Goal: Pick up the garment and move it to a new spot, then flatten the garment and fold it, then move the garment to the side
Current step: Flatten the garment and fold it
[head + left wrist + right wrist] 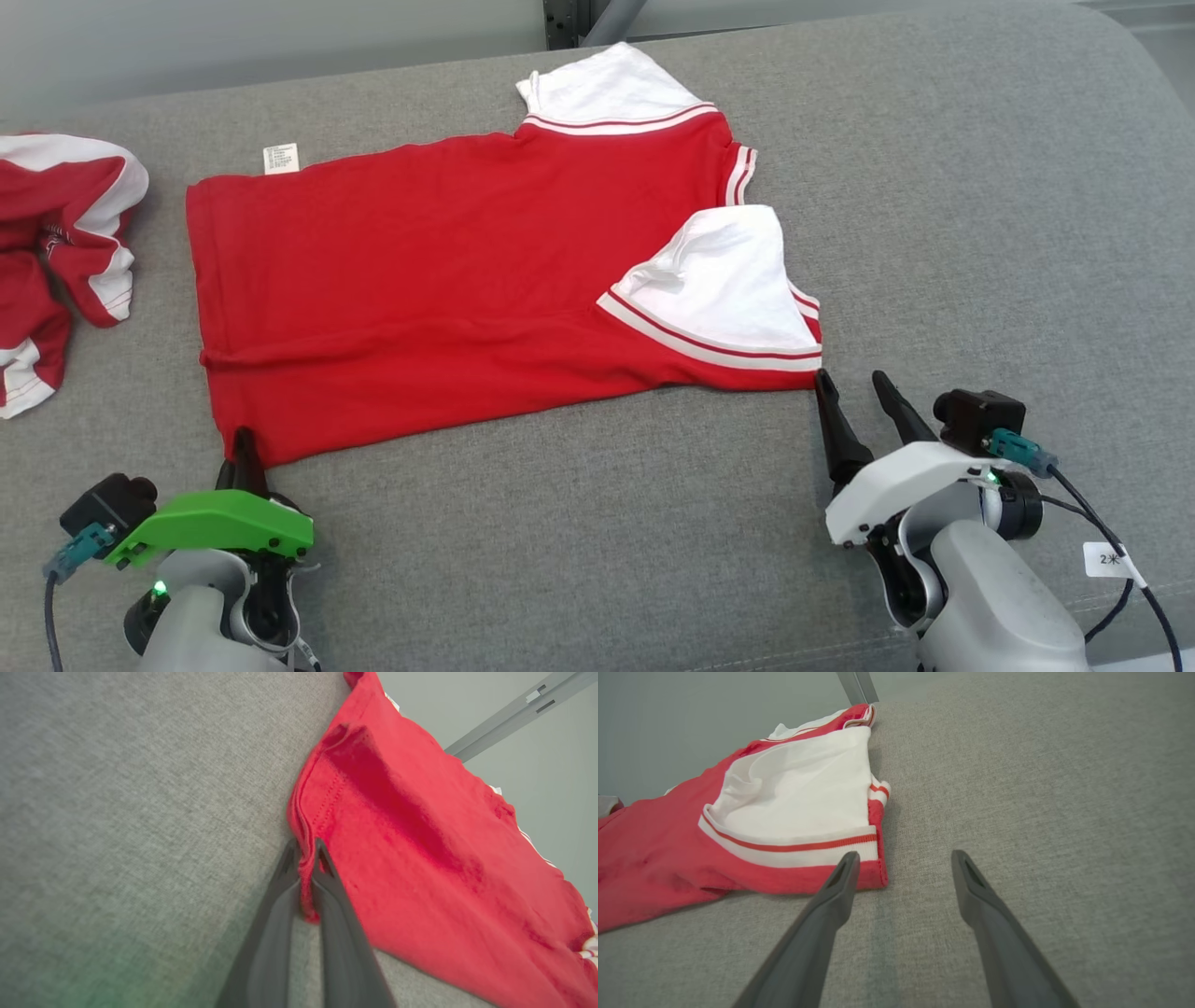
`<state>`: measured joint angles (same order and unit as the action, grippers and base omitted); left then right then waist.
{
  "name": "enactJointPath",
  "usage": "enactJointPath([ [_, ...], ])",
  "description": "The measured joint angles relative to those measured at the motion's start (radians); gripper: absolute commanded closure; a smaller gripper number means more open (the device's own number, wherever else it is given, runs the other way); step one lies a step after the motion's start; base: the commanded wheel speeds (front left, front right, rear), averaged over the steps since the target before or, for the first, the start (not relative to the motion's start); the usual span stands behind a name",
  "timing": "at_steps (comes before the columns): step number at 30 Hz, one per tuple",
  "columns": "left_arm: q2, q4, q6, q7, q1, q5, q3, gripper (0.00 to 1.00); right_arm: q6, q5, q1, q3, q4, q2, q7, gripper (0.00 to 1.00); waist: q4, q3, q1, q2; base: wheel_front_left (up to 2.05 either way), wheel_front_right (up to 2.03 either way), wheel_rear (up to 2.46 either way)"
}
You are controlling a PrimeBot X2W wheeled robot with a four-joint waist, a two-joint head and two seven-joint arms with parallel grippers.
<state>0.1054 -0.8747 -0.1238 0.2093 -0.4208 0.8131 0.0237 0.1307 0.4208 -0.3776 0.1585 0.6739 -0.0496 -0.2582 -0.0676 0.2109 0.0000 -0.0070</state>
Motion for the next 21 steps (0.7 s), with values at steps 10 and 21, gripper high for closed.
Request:
enactJointPath([
  [10, -0.018, 0.059, -0.003, 0.03, 0.01, -0.019, -0.057, 1.0, 0.0, 0.091, -0.106, 0.059, 0.177, 0.0, -0.003, 0.0, 0.044, 0.001, 0.0, 0.0, 0.0, 0.0, 0.0],
  [21, -0.022, 0.099, -0.004, 0.039, 0.025, -0.017, -0.079, 1.0, 0.0, 0.231, -0.179, 0.145, 0.261, 0.001, -0.004, 1.0, 0.076, -0.007, 0.0, 0.0, 0.0, 0.0, 0.0],
])
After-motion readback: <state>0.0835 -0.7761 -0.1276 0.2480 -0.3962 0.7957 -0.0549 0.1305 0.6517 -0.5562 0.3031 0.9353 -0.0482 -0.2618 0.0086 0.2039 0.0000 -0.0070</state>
